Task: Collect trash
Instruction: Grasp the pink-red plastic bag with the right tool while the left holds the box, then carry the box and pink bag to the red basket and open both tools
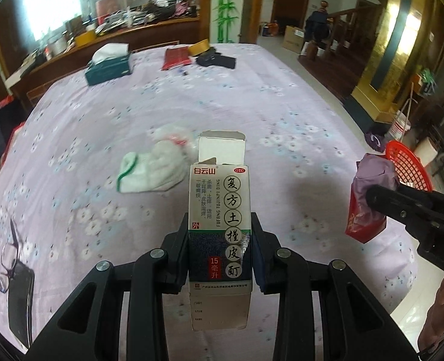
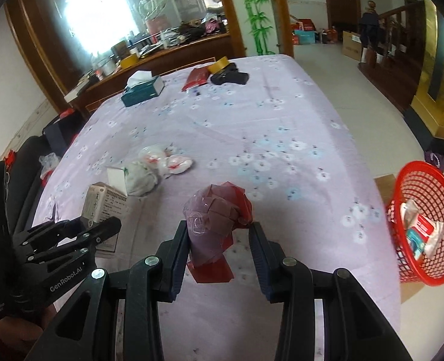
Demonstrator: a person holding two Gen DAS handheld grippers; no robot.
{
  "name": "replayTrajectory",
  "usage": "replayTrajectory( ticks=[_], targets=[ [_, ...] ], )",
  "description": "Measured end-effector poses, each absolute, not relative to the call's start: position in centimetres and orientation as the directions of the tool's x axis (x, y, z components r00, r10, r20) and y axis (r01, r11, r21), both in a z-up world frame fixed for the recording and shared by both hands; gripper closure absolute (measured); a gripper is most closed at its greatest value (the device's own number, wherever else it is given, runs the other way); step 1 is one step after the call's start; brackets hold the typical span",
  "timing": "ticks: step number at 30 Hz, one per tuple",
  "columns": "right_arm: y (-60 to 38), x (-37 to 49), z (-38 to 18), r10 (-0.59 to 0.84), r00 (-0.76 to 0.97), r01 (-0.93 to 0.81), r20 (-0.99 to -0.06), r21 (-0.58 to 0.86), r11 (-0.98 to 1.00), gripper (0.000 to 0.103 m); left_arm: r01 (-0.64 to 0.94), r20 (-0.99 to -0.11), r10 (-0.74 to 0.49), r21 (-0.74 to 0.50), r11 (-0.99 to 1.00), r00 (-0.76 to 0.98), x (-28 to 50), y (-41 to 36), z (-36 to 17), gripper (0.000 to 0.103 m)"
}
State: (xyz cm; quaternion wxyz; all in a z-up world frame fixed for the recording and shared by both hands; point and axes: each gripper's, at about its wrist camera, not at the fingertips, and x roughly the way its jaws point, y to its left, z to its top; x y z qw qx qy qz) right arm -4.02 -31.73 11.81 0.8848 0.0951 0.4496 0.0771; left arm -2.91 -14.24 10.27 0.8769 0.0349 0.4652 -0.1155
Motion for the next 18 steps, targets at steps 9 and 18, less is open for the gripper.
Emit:
replayTrajectory(
  ticks=[9,18],
  targets=[
    [-34.3,-5.0,12.3,0.200,0.597,-0.007,-0.777,0.245,0.970,0.060,0.293,-0.805,-0.166,0.011,0.956,0.569,-3.2,-17.7,11.5,0.070],
    [-35.5,-5.4,13.1,0.193,0.614,0.008,-0.765,0.251,0.968,0.060,0.315,-0.795,-0.159,0.042,0.948,0.585,-3.4,-19.1,12.2,0.070]
  ],
)
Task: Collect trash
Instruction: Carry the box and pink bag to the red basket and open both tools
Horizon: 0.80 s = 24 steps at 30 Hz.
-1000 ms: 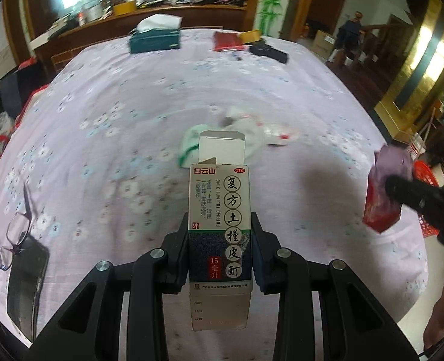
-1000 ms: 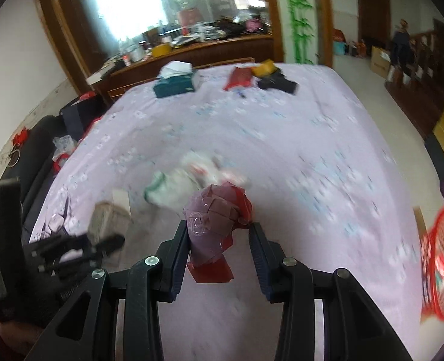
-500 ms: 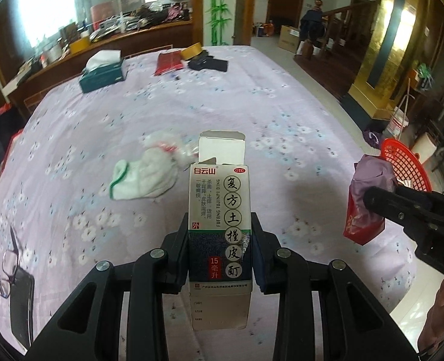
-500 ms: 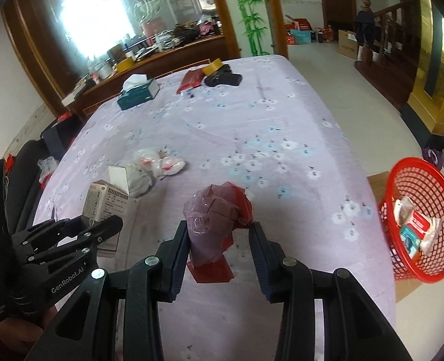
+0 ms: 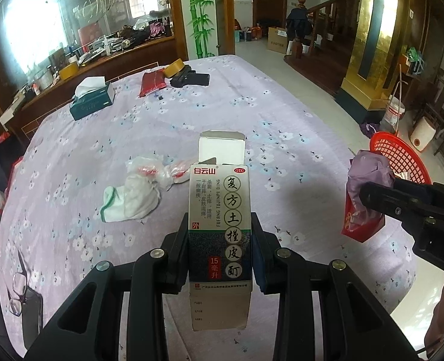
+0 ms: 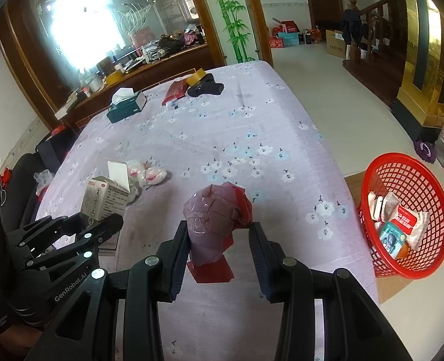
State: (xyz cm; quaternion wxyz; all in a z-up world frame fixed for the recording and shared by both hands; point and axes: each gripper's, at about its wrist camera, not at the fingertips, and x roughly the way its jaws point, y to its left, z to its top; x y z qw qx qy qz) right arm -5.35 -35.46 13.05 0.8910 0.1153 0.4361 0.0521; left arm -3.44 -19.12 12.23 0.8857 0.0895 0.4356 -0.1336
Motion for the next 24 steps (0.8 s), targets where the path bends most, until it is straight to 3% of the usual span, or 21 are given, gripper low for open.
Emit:
replayTrajectory(
  ticks=[24],
  targets=[
    [-37.2,-5.2,14.0,0.188,0.632,0.013,-0.752,0.254,0.967,0.060,0.328,-0.781,-0.154,0.069,0.942,0.605,-3.2,-21.2,12.9,0.070]
  ],
)
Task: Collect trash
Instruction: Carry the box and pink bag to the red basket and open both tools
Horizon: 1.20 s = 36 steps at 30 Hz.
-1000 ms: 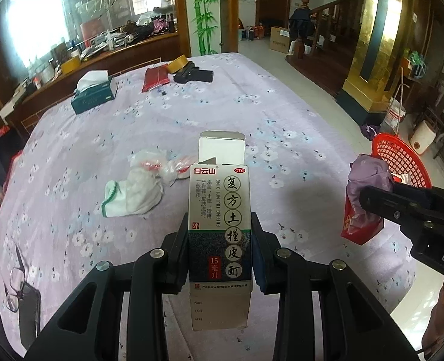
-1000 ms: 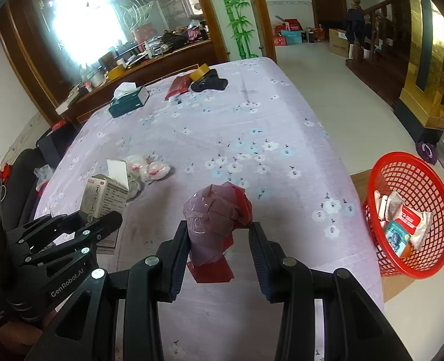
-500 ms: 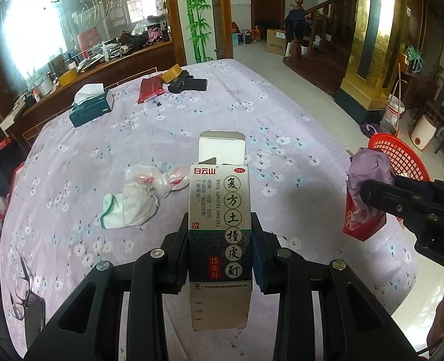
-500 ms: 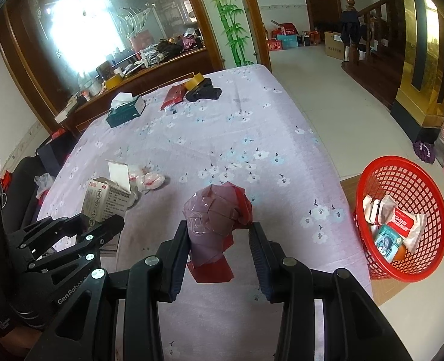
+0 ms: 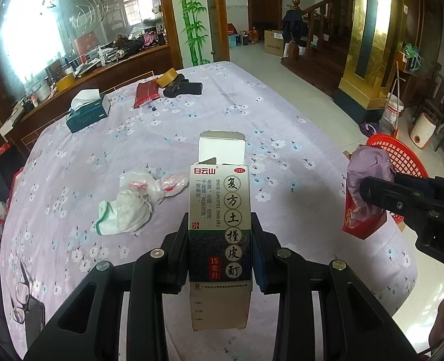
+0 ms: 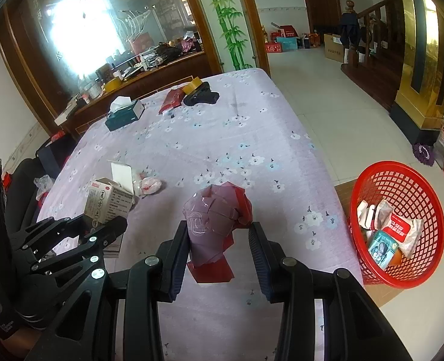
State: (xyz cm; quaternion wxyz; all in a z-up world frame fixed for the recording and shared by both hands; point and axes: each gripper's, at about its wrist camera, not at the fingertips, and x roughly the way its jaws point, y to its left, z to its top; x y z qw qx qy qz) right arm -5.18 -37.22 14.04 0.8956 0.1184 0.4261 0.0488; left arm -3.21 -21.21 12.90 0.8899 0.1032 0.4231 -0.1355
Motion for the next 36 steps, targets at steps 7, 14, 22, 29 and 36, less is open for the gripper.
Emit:
replayTrajectory(
  ticks=[7,14,22,29,36],
  targets=[
    [-37.6,-5.3,14.2,0.187,0.637,0.020,-0.748,0.259,0.966,0.060,0.332,-0.781,-0.155,0.071,0.941,0.605,-3.1,-21.5,12.9,0.070],
    [-38.3,-5.6,14.2,0.182,0.643,0.033,-0.744,0.265,0.964,0.060,0.344,-0.779,-0.159,0.077,0.936,0.606,-3.2,-22.1,13.0,0.070],
    [-39.2,-6.2,14.2,0.171,0.647,0.058,-0.743,0.272,0.961,0.060,0.366,-0.780,-0.170,0.081,0.927,0.603,-3.4,-22.9,12.7,0.070],
    [-40.3,-6.7,14.2,0.159,0.651,0.086,-0.743,0.280,0.956,0.060,0.391,-0.784,-0.181,0.085,0.916,0.593,-3.4,-24.0,12.4,0.070],
    [-42.3,-7.4,14.0,0.139,0.654,0.138,-0.744,0.298,0.944,0.060,0.431,-0.790,-0.206,0.081,0.899,0.577,-3.4,-25.7,12.2,0.070]
  ],
)
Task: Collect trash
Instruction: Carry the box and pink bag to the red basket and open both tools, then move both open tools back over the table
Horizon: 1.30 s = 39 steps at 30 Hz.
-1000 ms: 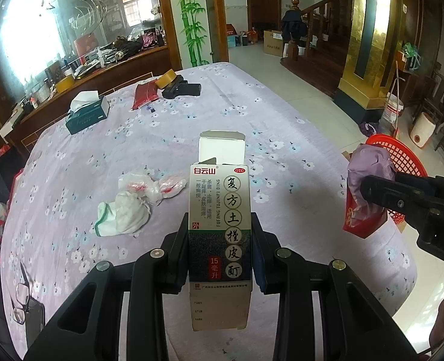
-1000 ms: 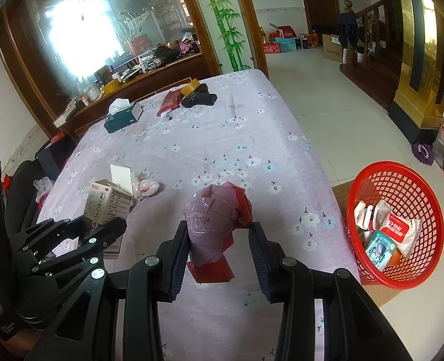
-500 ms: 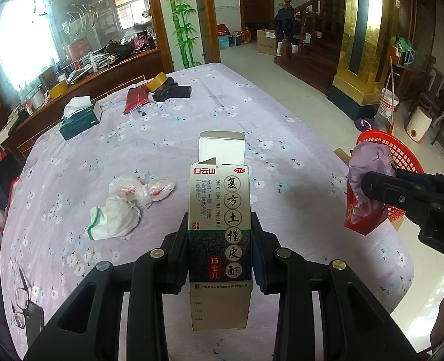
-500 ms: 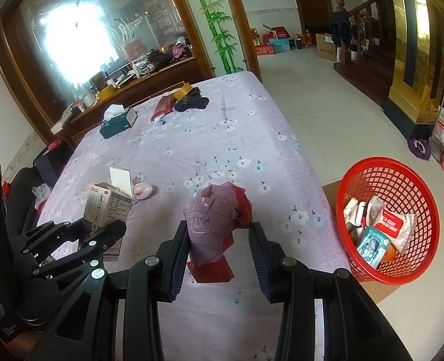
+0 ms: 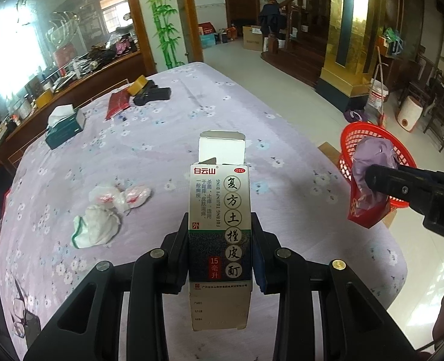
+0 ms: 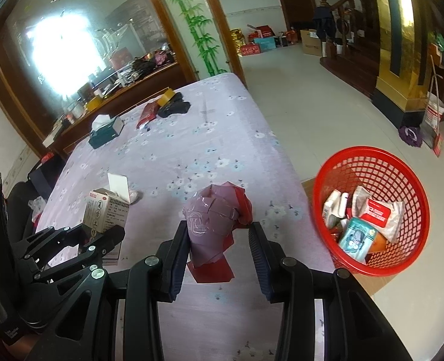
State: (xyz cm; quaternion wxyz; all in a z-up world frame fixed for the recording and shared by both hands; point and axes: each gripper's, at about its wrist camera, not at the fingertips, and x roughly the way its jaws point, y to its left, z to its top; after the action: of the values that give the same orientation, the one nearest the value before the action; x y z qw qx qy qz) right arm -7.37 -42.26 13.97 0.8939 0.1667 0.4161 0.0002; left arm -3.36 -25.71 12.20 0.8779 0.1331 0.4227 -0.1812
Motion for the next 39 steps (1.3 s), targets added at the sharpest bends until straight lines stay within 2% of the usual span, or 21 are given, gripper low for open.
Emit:
replayTrajectory(
  ticks=[6,17,24,25,27,28,31,39],
  targets=[
    [-46.0,-8.3,13.9,0.103,0.661,0.217,-0.743,0.321,0.922,0.060,0.505,-0.804,-0.281,0.028,0.862,0.524,-3.2,-28.6,12.6,0.070],
    [-56.7,-10.0,13.7,-0.004,0.653,0.417,-0.758,0.355,0.837,0.059,0.664,-0.827,-0.474,-0.173,0.727,0.303,-2.5,-38.8,13.0,0.070],
    [-61.3,-10.0,13.1,-0.020,0.643,0.466,-0.766,0.370,0.804,0.054,0.711,-0.833,-0.494,-0.188,0.677,0.250,-2.5,-45.2,12.4,0.070],
    [-61.7,-9.9,13.0,-0.021,0.643,0.471,-0.766,0.374,0.799,0.053,0.713,-0.830,-0.498,-0.191,0.675,0.250,-2.4,-45.9,12.4,0.069],
    [-62.8,-9.3,12.8,-0.020,0.640,0.480,-0.768,0.379,0.791,0.050,0.714,-0.832,-0.494,-0.185,0.675,0.252,-1.9,-47.1,12.2,0.052],
    [-63.2,-9.1,12.8,-0.019,0.641,0.479,-0.767,0.381,0.791,0.047,0.709,-0.833,-0.493,-0.188,0.679,0.252,-1.6,-47.5,12.2,0.039],
    [-64.1,-8.8,13.0,-0.025,0.643,0.484,-0.765,0.381,0.788,0.039,0.699,-0.825,-0.505,-0.205,0.686,0.254,-1.3,-47.6,12.4,0.038],
    [-63.5,-9.3,13.8,-0.020,0.662,0.463,-0.750,0.387,0.797,0.038,0.640,-0.818,-0.461,-0.155,0.752,0.344,-0.9,-42.8,12.7,0.038]
  ],
)
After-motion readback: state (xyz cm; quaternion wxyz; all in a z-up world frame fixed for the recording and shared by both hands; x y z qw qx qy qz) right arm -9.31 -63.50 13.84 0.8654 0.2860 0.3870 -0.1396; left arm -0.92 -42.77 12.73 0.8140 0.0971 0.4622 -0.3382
